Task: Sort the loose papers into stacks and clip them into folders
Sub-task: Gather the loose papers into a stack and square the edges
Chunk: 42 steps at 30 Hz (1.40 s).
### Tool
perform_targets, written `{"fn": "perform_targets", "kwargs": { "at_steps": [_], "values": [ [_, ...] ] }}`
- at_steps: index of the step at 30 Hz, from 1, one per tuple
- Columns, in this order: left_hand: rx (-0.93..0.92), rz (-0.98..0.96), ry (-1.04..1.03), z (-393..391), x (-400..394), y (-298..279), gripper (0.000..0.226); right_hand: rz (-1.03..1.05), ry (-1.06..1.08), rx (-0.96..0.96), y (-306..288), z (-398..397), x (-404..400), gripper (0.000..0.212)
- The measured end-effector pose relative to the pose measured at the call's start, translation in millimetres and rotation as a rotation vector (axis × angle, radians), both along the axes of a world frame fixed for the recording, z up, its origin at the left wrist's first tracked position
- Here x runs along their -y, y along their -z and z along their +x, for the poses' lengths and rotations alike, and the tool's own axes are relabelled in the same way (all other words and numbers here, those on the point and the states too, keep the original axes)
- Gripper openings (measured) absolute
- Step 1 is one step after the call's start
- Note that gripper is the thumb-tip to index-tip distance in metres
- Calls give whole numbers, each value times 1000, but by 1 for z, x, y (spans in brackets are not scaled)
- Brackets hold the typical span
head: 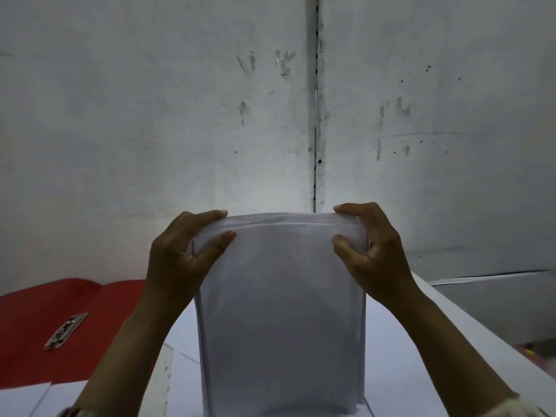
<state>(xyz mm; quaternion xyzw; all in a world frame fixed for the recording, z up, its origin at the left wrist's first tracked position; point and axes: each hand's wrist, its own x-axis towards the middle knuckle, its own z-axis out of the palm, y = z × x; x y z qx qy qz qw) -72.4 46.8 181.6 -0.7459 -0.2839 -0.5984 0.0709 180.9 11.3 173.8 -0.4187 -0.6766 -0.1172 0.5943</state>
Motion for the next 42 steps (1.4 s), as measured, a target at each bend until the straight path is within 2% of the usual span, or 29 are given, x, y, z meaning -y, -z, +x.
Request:
{"fn": "perform_targets", "kwargs": {
  "at_steps": [4,7,10,12,14,17,19,21,23,28,33,37,39,42],
  "values": [
    [9,22,-23,-5,-2,8,60,-65,-28,-51,2,5,0,31],
    [41,-9,-6,-8,-3,15,57,-168,-100,-118,5,5,2,40],
    [94,-76,21,-11,-4,20,29,-263,-183,-205,8,1,6,44],
    [119,-90,2,-10,-2,22,24,-256,-186,-218,9,-2,8,44],
    [177,-174,35,-6,3,21,38,-247,-184,-231,7,-4,10,42],
    [412,-538,267,6,10,27,86,-295,-286,-375,11,-4,10,59],
    [503,-720,320,13,9,42,80,-380,-334,-489,18,-5,9,62],
    [570,-831,316,18,10,59,87,-471,-324,-562,28,-9,9,49],
    [643,-844,299,20,8,70,96,-510,-314,-623,35,-12,10,38],
    [678,-775,332,27,11,51,89,-445,-357,-663,25,-15,11,33],
    [685,-753,397,27,11,40,63,-459,-393,-683,16,-15,13,39],
    [635,-809,370,24,11,53,92,-551,-400,-754,32,-9,14,35],
    [633,-863,351,27,13,64,96,-609,-375,-767,44,-10,15,36],
    [672,-878,336,36,14,73,69,-620,-313,-770,53,-15,16,33]
  ]
}}
